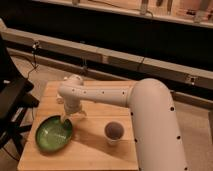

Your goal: Drag the ceramic bowl in a circle

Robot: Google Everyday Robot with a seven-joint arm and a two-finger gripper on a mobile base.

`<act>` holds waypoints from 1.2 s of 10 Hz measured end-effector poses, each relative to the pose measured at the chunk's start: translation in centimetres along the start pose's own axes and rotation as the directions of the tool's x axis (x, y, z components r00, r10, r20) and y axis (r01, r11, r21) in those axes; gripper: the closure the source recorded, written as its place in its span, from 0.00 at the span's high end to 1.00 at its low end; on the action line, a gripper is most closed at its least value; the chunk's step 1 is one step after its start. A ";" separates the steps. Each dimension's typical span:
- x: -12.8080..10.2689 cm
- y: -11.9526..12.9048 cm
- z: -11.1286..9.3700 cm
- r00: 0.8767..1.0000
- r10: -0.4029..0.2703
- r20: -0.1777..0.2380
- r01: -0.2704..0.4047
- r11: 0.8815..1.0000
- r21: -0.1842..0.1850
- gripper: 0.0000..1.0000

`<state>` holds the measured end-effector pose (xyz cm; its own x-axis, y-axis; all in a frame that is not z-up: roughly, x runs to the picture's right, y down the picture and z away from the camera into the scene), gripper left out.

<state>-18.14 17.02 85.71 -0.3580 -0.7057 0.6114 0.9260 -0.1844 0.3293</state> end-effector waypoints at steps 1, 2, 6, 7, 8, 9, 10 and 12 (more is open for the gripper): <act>0.0 -0.3 0.2 1.000 -0.005 0.005 0.005 1.000 -0.005 0.80; 0.0 -0.3 0.6 1.000 -0.005 0.018 0.005 1.000 -0.013 0.80; 0.0 -0.7 1.6 0.998 -0.008 0.061 0.010 1.000 -0.019 0.60; 0.0 -0.6 1.7 0.997 -0.008 0.071 0.009 1.000 -0.015 0.48; 0.0 -0.7 1.7 0.997 -0.007 0.075 0.008 1.000 -0.013 0.40; 0.0 -0.9 1.8 0.997 -0.011 0.078 0.012 1.000 -0.013 0.30; 0.0 -1.0 1.8 0.997 -0.012 0.077 0.013 1.000 -0.011 0.17; 0.0 -1.0 1.3 0.998 -0.025 0.060 0.024 1.000 0.005 0.01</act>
<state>-19.20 18.09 86.35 -0.3871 -0.6584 0.6455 0.9165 -0.1983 0.3474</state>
